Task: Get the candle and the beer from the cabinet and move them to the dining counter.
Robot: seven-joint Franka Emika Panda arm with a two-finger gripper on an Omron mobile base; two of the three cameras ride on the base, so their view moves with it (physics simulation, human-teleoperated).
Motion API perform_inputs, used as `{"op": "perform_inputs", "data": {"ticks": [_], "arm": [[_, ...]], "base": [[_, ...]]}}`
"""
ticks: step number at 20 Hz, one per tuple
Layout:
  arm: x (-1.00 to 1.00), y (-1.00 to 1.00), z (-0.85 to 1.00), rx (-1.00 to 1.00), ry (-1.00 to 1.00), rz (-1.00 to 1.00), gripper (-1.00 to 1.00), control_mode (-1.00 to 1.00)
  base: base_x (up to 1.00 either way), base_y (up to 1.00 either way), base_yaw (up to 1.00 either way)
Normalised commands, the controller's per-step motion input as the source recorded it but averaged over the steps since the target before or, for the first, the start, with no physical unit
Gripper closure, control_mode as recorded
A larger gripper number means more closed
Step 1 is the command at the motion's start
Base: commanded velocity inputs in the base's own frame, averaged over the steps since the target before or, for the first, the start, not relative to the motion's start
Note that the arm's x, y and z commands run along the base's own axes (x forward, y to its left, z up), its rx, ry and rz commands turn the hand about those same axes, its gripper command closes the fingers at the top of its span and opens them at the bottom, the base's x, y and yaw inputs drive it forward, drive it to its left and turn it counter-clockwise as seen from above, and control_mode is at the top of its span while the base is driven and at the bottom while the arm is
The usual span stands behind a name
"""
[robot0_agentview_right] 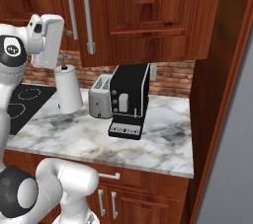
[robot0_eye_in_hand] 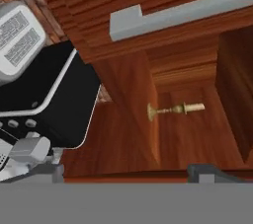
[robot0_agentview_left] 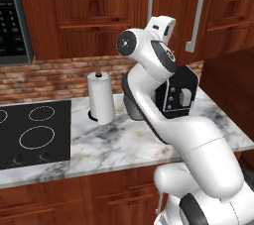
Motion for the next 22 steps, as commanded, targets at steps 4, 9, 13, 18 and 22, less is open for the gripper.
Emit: {"op": "perform_inputs", "data": {"ticks": [4,9,13,18,22], "arm": [[0.42,-0.19,-0.01,-0.08,0.13,-0.07,-1.0,-1.0],[0.15,-0.37,0.0,-0.06,0.12,-0.06,-1.0,-1.0],[-0.17,-0.49,-0.05,-0.03,0.07,-0.11,-1.0,-1.0],[-0.53,-0.5,-0.08,-0.02,0.03,-0.15,-1.0,-1.0],[-0.91,-0.42,-0.11,-0.02,0.0,-0.18,-1.0,-1.0]], "base": [[0.0,0.0,0.0],[0.0,0.0,0.0],[0.0,0.0,0.0],[0.0,0.0,0.0],[0.0,0.0,0.0]]}}
